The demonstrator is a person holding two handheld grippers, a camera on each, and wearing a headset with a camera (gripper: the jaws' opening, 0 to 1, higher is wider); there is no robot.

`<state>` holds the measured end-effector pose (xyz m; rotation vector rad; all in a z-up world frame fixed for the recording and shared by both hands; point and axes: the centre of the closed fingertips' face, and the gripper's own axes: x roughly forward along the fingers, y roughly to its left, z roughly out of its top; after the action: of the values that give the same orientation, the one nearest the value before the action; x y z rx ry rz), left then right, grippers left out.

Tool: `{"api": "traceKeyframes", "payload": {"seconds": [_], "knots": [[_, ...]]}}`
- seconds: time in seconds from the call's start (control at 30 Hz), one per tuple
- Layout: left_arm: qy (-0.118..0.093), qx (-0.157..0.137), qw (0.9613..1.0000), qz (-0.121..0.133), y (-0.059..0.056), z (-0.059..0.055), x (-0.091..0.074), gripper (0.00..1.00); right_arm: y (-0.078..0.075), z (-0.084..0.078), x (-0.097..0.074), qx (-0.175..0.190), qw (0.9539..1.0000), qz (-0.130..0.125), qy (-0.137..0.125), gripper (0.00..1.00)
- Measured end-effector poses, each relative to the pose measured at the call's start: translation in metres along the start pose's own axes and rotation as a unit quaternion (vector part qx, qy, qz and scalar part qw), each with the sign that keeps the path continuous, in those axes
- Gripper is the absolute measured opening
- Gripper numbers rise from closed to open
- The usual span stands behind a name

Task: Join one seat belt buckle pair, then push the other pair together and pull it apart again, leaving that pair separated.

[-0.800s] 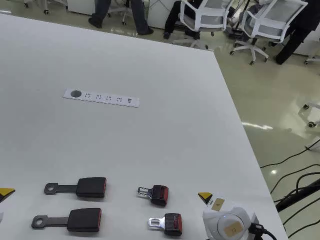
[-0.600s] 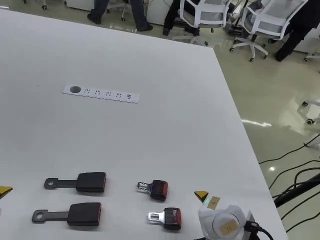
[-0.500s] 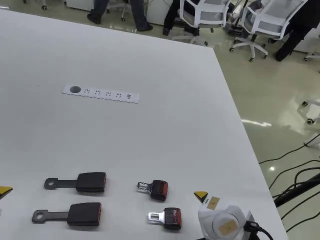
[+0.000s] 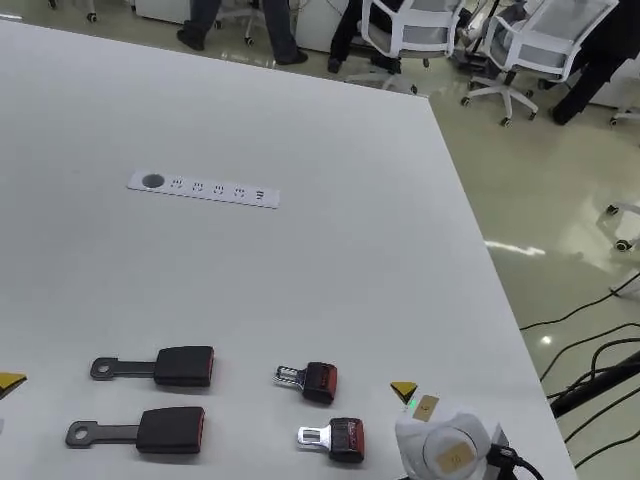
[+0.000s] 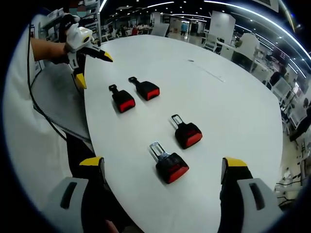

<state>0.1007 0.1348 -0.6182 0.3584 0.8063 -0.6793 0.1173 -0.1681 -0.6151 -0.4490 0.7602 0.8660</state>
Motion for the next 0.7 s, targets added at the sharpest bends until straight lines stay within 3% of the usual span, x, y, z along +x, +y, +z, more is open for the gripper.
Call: {"api": "traceKeyframes", "payload": {"seconds": [0.23, 0.3, 0.37, 0.7], "knots": [[0.001, 0.000, 1.0000, -0.001, -0.0003, 0.0004, -0.0001, 1.00, 0.0002, 0.0021, 0.0006, -0.006, 1.0000, 0.003, 0.000, 0.99], [0.003, -0.001, 0.9999, 0.016, 0.0073, -0.0010, -0.0007, 1.00, 0.0005, 0.0024, 0.0010, -0.007, 1.0000, 0.006, 0.000, 0.98], [0.000, -0.008, 0.9999, 0.013, 0.0089, 0.0002, -0.0015, 1.00, 0.0002, 0.0029, 0.0007, -0.006, 1.0000, 0.005, -0.001, 0.98], [0.003, -0.007, 0.9999, 0.008, 0.0049, -0.0021, 0.0005, 1.00, 0.0039, 0.0042, 0.0026, -0.009, 0.9999, 0.009, -0.003, 1.00]]}}
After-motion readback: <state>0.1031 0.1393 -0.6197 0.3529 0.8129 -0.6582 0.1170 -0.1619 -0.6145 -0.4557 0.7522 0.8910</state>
